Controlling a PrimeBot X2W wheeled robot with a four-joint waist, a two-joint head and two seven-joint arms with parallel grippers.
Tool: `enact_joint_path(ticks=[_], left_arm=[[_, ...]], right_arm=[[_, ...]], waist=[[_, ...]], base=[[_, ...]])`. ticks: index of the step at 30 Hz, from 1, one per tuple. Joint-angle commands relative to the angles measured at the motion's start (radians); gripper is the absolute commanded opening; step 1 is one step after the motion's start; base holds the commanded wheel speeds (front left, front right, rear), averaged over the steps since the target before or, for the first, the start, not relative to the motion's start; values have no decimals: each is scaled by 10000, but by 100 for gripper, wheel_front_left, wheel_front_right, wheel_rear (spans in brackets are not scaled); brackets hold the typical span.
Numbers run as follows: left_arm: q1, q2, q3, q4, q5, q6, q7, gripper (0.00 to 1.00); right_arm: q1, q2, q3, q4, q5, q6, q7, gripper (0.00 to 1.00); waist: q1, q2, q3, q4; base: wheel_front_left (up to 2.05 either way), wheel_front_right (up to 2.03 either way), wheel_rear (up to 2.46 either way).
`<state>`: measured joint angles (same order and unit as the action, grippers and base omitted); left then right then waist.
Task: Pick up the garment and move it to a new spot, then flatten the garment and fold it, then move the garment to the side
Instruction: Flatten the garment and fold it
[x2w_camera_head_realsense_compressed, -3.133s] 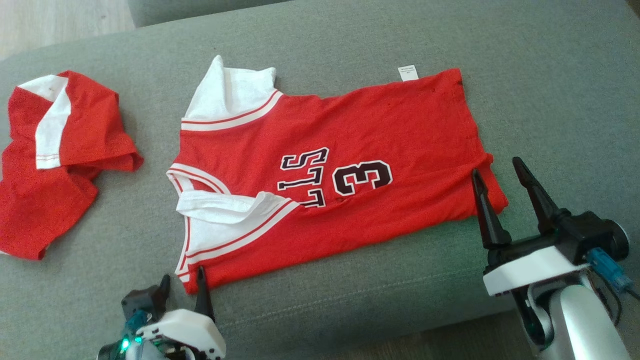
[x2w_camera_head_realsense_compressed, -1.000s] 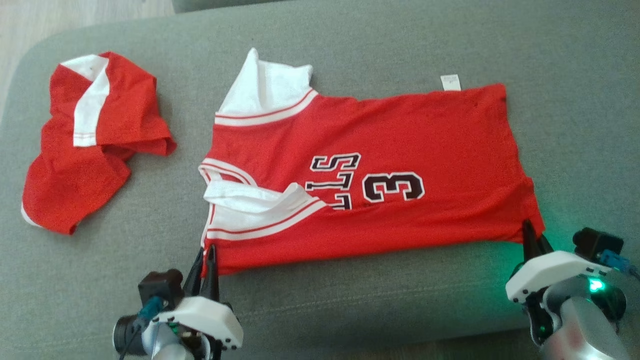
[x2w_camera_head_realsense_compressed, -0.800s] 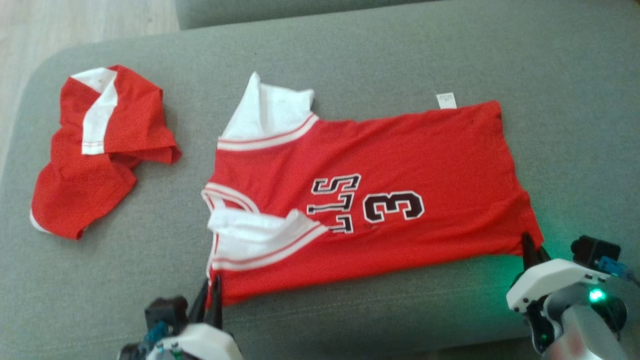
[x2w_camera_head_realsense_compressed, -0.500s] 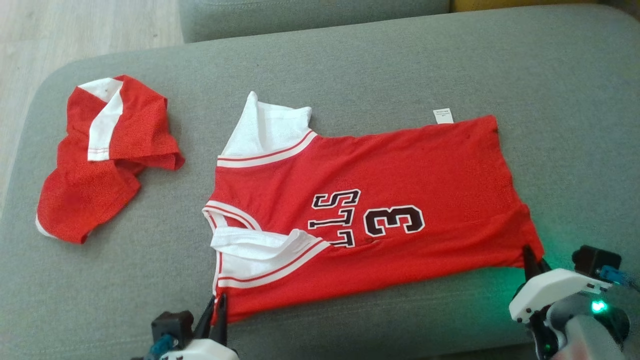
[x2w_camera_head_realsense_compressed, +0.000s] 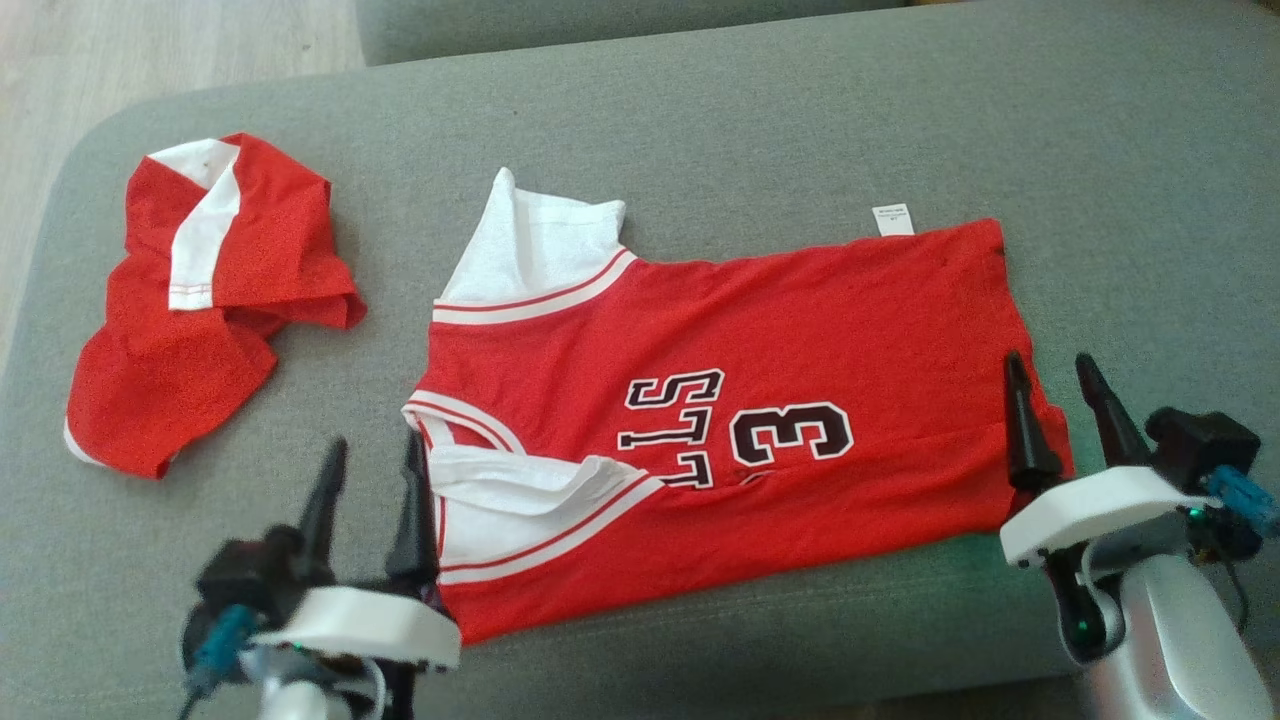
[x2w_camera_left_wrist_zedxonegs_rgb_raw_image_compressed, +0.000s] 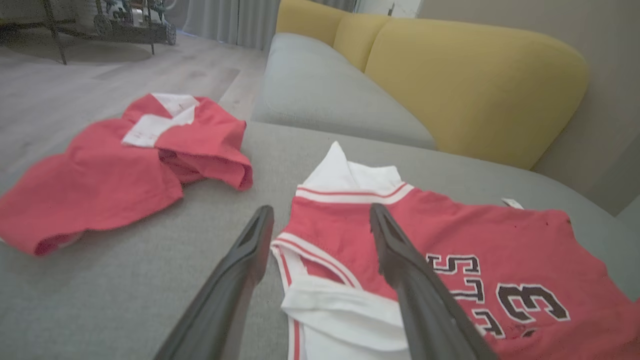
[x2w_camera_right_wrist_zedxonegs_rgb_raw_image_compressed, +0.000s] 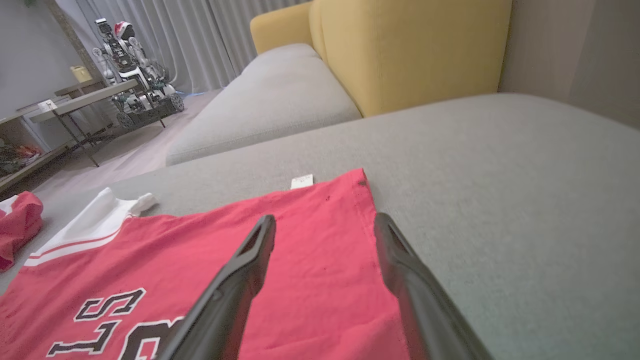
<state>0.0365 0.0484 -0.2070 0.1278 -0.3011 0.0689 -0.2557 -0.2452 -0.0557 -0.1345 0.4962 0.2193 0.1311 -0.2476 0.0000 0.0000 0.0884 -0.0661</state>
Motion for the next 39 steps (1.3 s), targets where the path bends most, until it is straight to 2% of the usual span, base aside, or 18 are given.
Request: enact_joint_path(ticks=[1,6,10,15,20,27,34,39], left_arm=[[-302,18,421,-507,97,-6,-61,100],[-67,18,721,-1855,252,115,-61,100],[83,18,638,-1926,476,207,-61,100],[50,18,442,-1461,464,385,-61,100],[-478,18,218,-652,646,354,-61,100],[-2361,72,175,1615,1171,277,-61,100],[-5147,798,446,3856,1655,447,261,100],[-6575,1321,523,4869,1854,459,632,100]], right_arm=[[116,-202,366,-507,-102,-4,-115,100],[835,-453,1073,-3302,-924,-4,-137,100],[1310,-315,1204,-4306,-1357,-4,-138,100],[1507,-241,1626,-4559,-1770,-4,-139,100],[1252,-152,1762,-4630,-1785,-4,-140,100],[745,-52,1937,-4708,-1368,-4,-140,100],[256,-1,2246,-5211,-1304,-4,-141,100],[114,25,2348,-5385,-1272,-4,-141,100]], waist=[[0,0,7,6],[0,0,89,-14],[0,0,108,-38],[0,0,204,-103],[0,0,546,-345],[0,0,1575,-933],[0,0,2734,-1759],[0,0,3202,-2110]], base=[[0,0,0],[0,0,0],[0,0,0],[0,0,0],[0,0,0],[0,0,0],[0,0,0],[0,0,0]])
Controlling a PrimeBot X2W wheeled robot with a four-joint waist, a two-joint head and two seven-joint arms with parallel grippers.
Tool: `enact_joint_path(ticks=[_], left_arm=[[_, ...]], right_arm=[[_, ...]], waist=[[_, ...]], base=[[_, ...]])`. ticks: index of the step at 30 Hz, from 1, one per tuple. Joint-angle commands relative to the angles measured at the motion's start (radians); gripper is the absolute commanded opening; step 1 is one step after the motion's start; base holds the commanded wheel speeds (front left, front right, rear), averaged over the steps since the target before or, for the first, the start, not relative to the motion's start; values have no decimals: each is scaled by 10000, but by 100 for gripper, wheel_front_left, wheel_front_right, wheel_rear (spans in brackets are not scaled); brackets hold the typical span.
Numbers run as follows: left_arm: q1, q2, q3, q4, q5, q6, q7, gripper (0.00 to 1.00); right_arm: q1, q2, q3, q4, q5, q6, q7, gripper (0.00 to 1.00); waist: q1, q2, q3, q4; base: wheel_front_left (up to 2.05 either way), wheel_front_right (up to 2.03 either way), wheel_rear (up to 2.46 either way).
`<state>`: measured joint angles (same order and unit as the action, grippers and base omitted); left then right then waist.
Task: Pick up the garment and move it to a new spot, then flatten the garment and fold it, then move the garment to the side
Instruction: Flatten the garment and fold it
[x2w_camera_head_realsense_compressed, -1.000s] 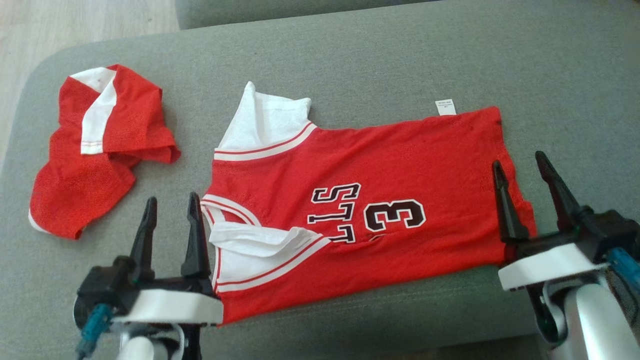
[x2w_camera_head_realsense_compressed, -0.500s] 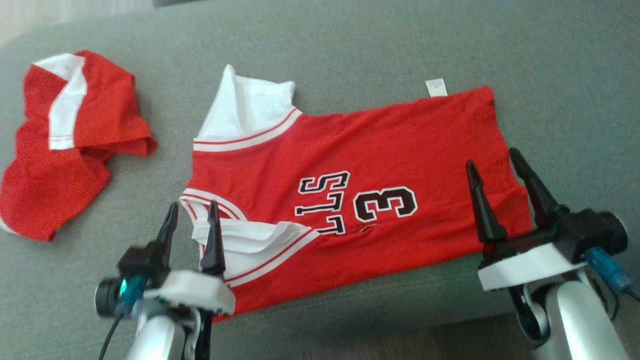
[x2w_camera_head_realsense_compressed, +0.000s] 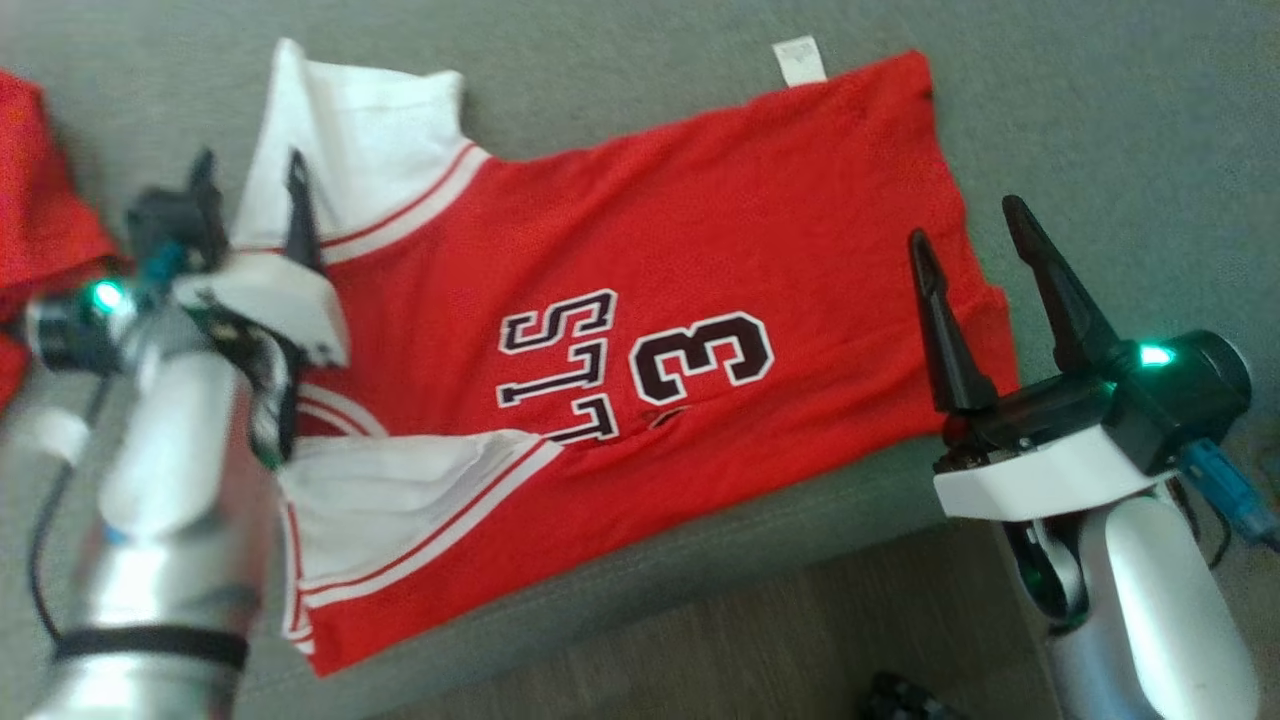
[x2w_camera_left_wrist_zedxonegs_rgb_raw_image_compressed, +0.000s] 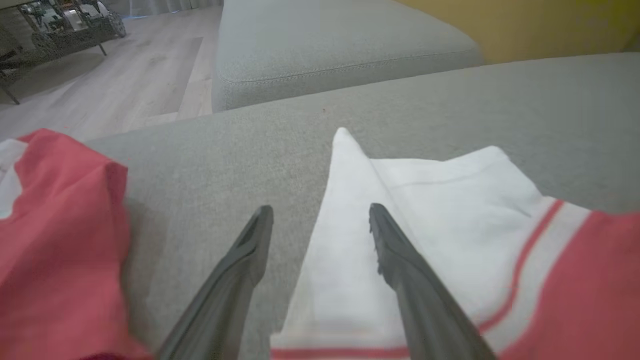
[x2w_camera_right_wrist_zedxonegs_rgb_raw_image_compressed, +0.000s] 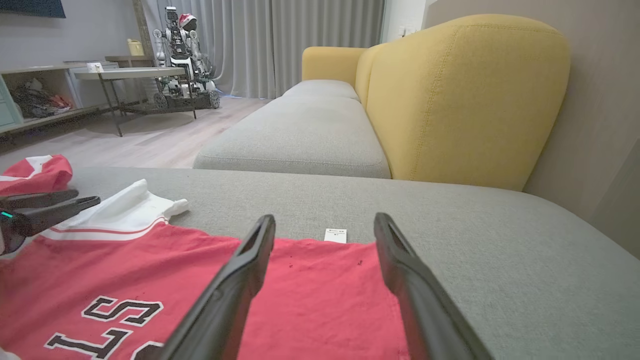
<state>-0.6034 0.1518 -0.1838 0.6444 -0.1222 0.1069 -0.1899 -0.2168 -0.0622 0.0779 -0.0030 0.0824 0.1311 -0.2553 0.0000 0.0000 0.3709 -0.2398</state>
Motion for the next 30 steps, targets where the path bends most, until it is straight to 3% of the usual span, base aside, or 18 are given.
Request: enact_joint_path(ticks=[1,5,8,23,24,25,30], left_arm=[[-741,559,281,206,205,115,193,100],[-1387,800,254,793,343,197,380,100],[-1851,939,114,1233,420,25,465,100],[-2970,842,-434,2301,538,-242,193,98],[-3013,836,-447,2373,515,-270,214,24],[-3054,836,-469,2428,502,-301,210,0],[-3067,686,-471,2415,283,-391,-135,0]], right_arm=[[-217,100,293,-424,98,-4,-64,100],[-281,110,372,-447,120,-4,-64,100],[-306,115,431,-447,223,-4,-64,100],[-441,119,524,-222,292,-4,-64,100],[-446,119,535,-204,292,-4,-64,100],[-449,119,538,-184,290,-4,-64,100],[-472,119,255,13,237,-4,-64,100]], waist=[[0,0,551,-518],[0,0,749,-679],[0,0,867,-772],[0,0,1032,-774],[0,0,1034,-773],[0,0,1033,-770],[0,0,924,-533]], base=[[0,0,0],[0,0,0],[0,0,0],[0,0,0],[0,0,0],[0,0,0],[0,0,0]])
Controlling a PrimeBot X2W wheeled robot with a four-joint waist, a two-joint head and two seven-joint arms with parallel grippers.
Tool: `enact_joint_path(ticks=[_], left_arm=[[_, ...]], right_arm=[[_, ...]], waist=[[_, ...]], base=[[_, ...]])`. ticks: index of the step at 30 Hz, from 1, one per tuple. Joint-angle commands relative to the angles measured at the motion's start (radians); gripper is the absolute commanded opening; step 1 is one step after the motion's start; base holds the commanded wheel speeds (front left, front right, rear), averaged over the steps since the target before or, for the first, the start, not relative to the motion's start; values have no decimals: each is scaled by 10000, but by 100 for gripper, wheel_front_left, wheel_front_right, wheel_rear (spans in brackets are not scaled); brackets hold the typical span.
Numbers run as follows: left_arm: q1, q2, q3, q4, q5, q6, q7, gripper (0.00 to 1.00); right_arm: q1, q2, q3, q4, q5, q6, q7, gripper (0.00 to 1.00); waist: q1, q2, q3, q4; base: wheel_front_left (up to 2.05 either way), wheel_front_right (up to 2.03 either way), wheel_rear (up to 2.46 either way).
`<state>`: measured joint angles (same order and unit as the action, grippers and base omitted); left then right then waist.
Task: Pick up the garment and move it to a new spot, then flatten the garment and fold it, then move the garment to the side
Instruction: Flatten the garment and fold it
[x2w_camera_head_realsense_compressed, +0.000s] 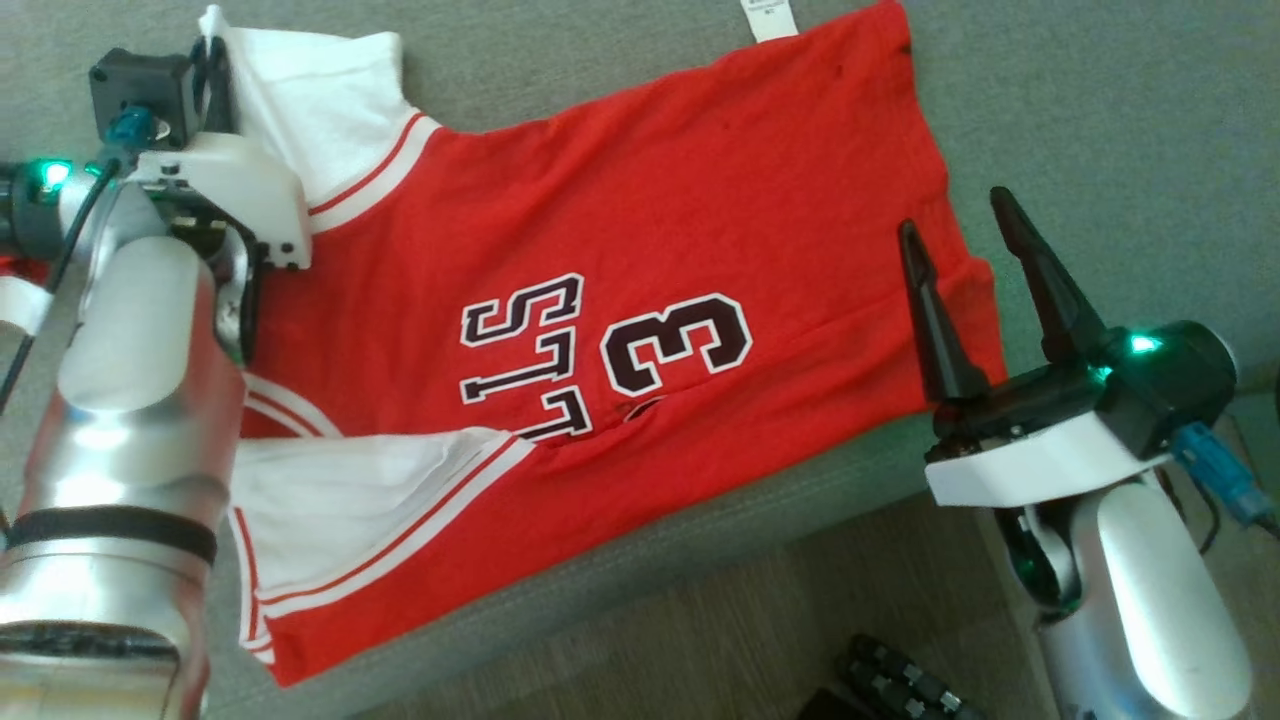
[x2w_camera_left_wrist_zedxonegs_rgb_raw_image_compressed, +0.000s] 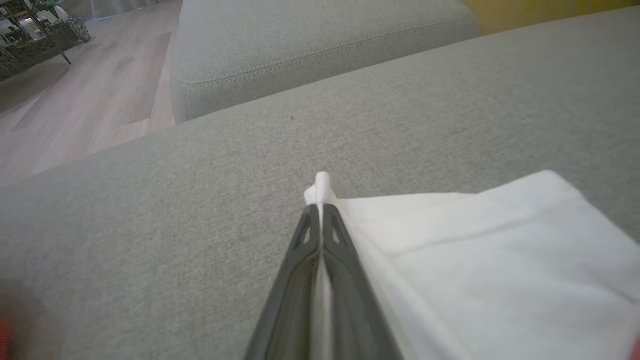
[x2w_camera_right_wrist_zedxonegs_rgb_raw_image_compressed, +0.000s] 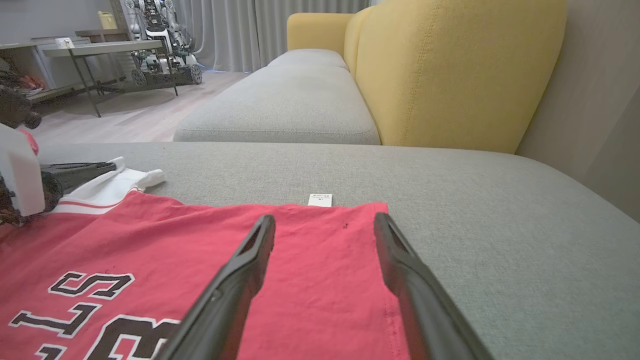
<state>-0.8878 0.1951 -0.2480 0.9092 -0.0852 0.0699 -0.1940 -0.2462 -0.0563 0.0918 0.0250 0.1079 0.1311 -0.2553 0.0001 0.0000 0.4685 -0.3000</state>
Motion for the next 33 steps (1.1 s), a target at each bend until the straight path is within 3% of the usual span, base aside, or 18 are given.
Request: enact_joint_path(ticks=[1,14,15,23,25,33], left_arm=[[-176,203,199,-293,-168,-52,-178,0],[1729,-576,411,-3351,-1151,-604,-665,0],[2186,-678,369,-3996,-1261,-693,-671,0],[3486,-1024,14,-5936,-1488,-754,-676,0],[3729,-1105,-175,-6366,-1624,-949,-676,0],[4076,-1258,-545,-6937,-1837,-1046,-677,0]], right_arm=[[-194,60,41,-218,-31,-4,-64,100],[-1131,-74,-1322,1635,255,-4,-64,100],[-1521,-109,-1610,2275,907,-4,-48,100],[-3069,-1166,-1749,4527,1422,-4,413,100],[-3520,-1463,-1718,5041,1538,-4,653,100],[-5110,-2276,-1852,7333,1763,-4,1303,100]], waist=[[-1,0,-98,138],[-1,0,-890,1475],[-1,0,-976,1683],[-1,0,-993,2383],[-1,0,-922,2534],[-1,0,-478,2925]], base=[[0,0,0],[0,0,0],[0,0,0],[0,0,0],[0,0,0],[0,0,0]])
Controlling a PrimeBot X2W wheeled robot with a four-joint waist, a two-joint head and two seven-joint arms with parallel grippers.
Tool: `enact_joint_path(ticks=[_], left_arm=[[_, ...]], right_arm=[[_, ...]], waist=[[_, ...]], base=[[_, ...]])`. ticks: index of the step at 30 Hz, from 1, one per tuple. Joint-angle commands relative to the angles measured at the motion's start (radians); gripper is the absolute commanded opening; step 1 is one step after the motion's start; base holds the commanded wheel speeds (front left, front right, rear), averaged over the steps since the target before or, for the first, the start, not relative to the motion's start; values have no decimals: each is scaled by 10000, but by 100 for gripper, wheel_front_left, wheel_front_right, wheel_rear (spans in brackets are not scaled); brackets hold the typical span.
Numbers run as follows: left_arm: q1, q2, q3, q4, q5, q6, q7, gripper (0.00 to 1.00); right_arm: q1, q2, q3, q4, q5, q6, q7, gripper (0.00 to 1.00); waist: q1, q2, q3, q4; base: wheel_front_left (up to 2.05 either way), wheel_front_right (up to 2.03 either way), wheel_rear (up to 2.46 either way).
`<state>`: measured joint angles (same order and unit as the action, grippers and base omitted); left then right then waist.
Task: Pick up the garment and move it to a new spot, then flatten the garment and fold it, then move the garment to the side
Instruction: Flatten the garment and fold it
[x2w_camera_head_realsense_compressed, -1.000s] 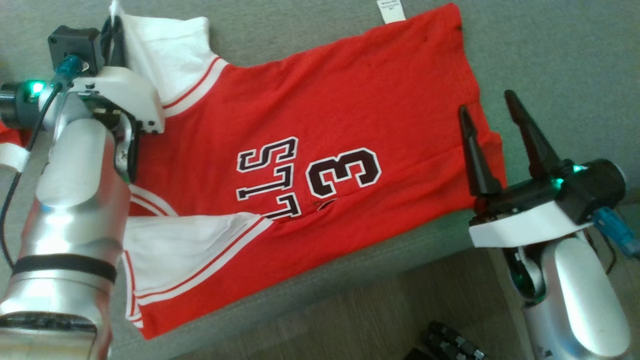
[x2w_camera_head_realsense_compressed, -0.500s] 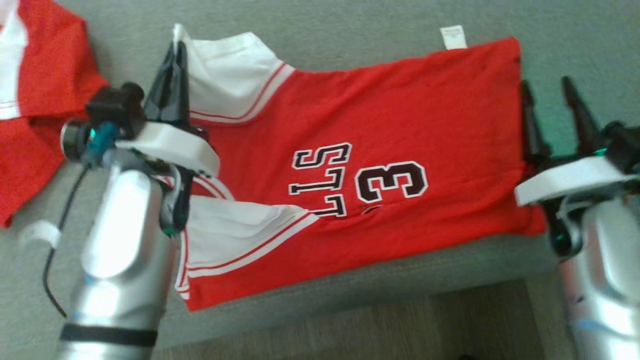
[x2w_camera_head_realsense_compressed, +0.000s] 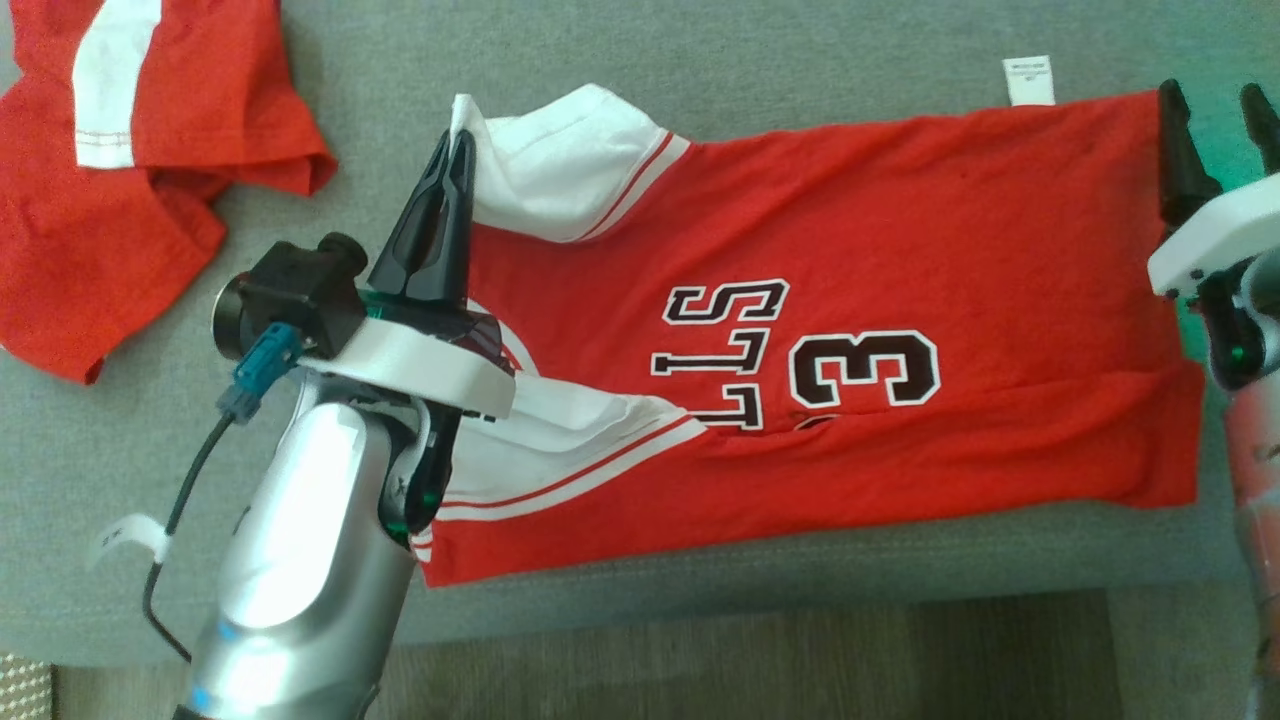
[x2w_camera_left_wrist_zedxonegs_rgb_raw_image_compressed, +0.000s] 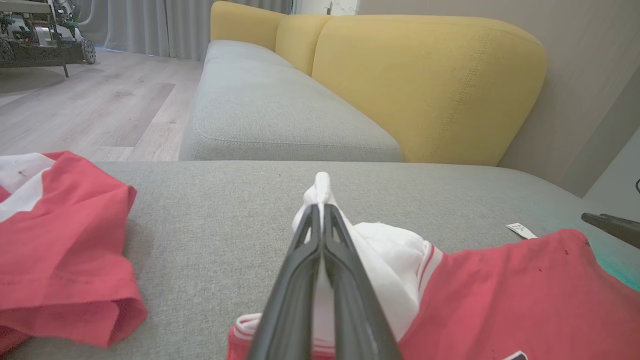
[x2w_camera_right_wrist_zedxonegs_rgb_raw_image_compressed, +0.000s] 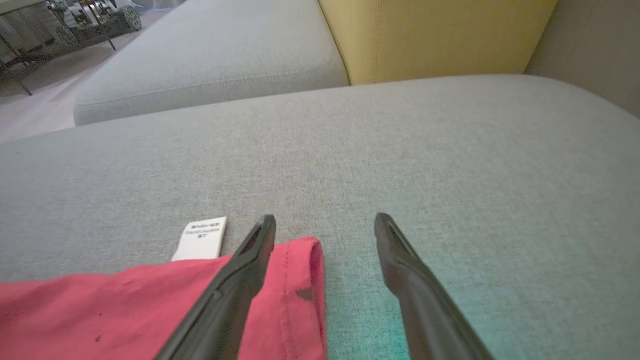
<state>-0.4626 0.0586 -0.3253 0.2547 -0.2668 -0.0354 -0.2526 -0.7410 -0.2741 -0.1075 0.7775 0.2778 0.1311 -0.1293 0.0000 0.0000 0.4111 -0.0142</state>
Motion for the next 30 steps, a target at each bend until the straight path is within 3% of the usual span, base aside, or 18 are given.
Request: enact_joint_path(ticks=[1,10,23,24,25,26,27,28,29,30], left_arm=[[-198,96,213,-431,-30,26,-90,0],[-440,39,21,-543,-21,79,-91,0],[-602,25,44,-439,-9,128,-91,0],[-619,24,41,-436,-9,131,-91,0],[-635,22,38,-432,-8,136,-91,0],[-650,20,39,-424,-10,142,-91,0],[-650,20,39,-424,-10,142,-91,0],[-661,19,42,-409,-12,151,-91,0],[-668,18,45,-385,-13,160,-91,0],[-671,18,48,-356,-13,170,-91,0]], right_arm=[[-337,-177,145,65,88,-4,83,100],[-1361,-728,974,1638,260,-4,350,100],[-1523,-944,2849,2204,1404,-4,627,100],[-1540,-969,2951,2262,1477,-4,672,91],[-1558,-988,3048,2322,1555,-4,732,53],[-1572,-997,3136,2371,1647,-4,795,34],[-1572,-997,3136,2371,1647,-4,795,34],[-1574,-1003,3246,2406,1734,-4,856,8],[-1569,-1020,3388,2416,1789,-4,898,0],[-1565,-1046,3536,2403,1838,-4,904,0]], waist=[[0,0,154,90],[0,0,470,254],[0,0,525,236],[0,0,529,240],[0,0,533,245],[0,0,533,249],[0,0,533,249],[0,0,528,249],[0,0,517,247],[0,0,500,244]], base=[[0,0,0],[0,0,0],[0,0,0],[0,0,0],[0,0,0],[0,0,0],[0,0,0],[0,0,0],[0,0,0],[0,0,0]])
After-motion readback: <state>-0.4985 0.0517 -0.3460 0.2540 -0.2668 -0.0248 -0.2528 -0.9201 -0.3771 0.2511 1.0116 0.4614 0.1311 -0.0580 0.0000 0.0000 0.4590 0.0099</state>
